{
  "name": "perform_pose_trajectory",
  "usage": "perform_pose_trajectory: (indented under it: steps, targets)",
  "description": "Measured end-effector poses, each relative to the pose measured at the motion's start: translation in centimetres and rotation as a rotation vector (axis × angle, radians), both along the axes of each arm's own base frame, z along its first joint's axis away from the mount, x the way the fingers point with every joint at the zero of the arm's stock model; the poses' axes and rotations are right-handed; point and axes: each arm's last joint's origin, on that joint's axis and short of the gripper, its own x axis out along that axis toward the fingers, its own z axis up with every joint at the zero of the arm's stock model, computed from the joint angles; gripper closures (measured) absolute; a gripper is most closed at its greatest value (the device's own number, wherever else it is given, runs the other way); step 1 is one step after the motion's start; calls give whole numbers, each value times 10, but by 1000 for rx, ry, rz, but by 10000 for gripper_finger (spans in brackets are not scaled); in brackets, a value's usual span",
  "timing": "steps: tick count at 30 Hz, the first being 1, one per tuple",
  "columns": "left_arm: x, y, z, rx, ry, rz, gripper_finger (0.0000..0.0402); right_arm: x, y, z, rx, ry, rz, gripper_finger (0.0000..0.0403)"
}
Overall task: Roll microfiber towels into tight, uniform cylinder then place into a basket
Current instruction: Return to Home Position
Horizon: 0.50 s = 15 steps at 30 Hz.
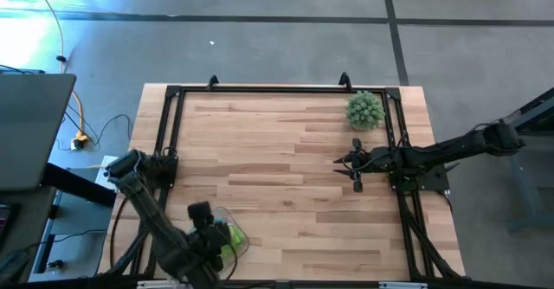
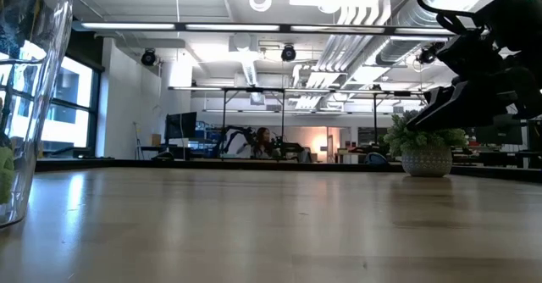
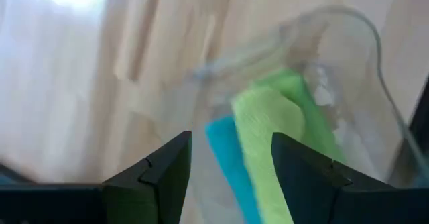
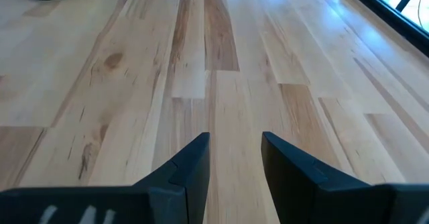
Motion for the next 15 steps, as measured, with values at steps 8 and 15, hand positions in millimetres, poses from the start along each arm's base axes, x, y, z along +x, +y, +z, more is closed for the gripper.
perform_pose_trajectory:
  steps: [8, 15]
  targets:
    - [8, 37, 30, 72, 60, -276, 229, -1, 0, 0, 0, 3, 0, 277]
    - [7, 68, 56, 68, 51, -359, 242, -9, 0, 10, 5, -58, 2, 277]
